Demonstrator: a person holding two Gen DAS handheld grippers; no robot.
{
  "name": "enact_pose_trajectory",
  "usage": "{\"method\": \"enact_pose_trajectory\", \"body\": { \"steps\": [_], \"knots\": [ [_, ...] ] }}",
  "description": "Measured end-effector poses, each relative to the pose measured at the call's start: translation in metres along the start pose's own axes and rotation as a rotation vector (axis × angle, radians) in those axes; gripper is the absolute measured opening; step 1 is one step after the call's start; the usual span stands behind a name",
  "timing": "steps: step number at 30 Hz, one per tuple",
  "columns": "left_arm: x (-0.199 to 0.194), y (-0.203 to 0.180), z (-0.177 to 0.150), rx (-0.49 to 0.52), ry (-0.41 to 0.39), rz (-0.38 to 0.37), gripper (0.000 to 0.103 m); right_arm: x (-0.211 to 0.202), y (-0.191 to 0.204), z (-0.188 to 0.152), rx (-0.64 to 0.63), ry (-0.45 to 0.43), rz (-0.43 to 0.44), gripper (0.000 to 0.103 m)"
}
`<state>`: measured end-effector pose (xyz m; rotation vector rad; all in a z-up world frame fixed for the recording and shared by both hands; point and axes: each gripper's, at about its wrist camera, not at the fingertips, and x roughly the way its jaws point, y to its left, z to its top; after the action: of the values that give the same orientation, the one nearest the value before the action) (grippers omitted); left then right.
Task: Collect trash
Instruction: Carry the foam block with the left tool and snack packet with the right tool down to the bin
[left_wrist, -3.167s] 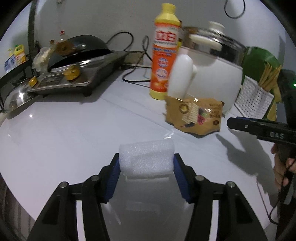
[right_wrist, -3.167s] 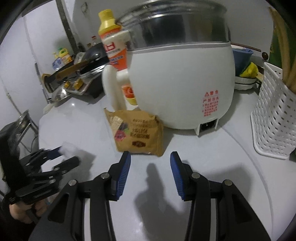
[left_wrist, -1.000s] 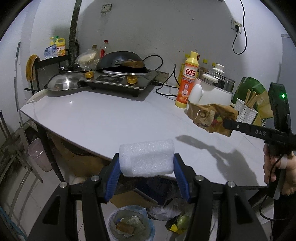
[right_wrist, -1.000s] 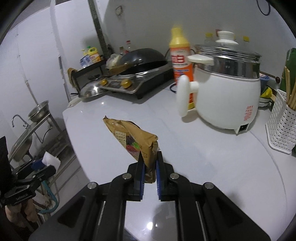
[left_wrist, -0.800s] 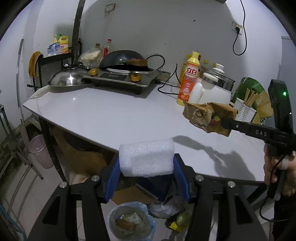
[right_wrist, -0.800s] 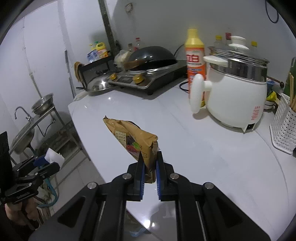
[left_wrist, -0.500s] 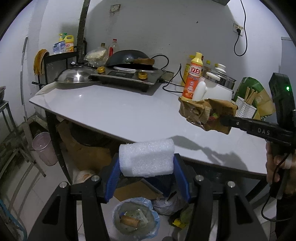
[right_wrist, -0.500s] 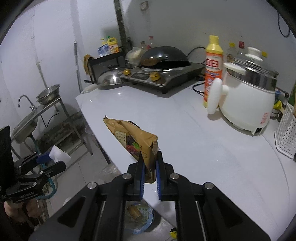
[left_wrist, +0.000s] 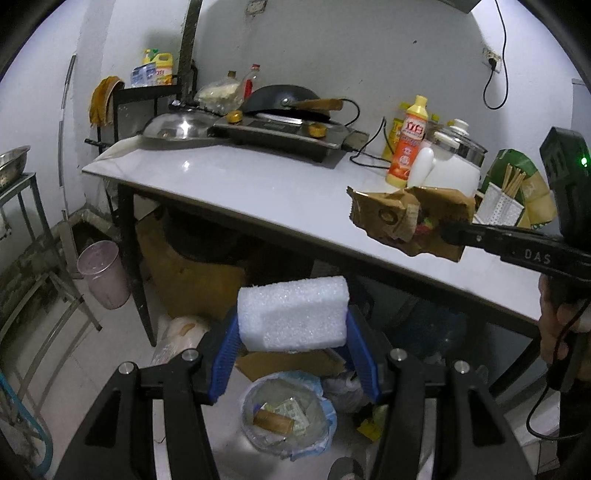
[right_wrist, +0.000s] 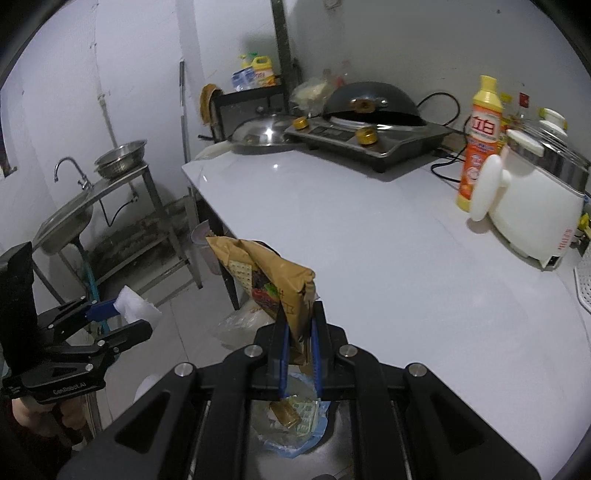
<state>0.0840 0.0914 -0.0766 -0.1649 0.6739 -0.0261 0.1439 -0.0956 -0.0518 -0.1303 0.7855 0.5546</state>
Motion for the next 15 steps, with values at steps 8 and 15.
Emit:
{"method": "enact_pose_trajectory", "body": {
  "steps": [8, 15],
  "knots": [
    [0.002, 0.018, -0.015, -0.036, 0.015, 0.028, 0.056, 0.015, 0.022, -0.009, -0.042, 0.027, 0.024, 0.009],
    [0.007, 0.034, -0.029, -0.066, 0.022, 0.048, 0.056, 0.032, 0.039, -0.018, -0.104, 0.059, 0.028, 0.009]
  ]
}}
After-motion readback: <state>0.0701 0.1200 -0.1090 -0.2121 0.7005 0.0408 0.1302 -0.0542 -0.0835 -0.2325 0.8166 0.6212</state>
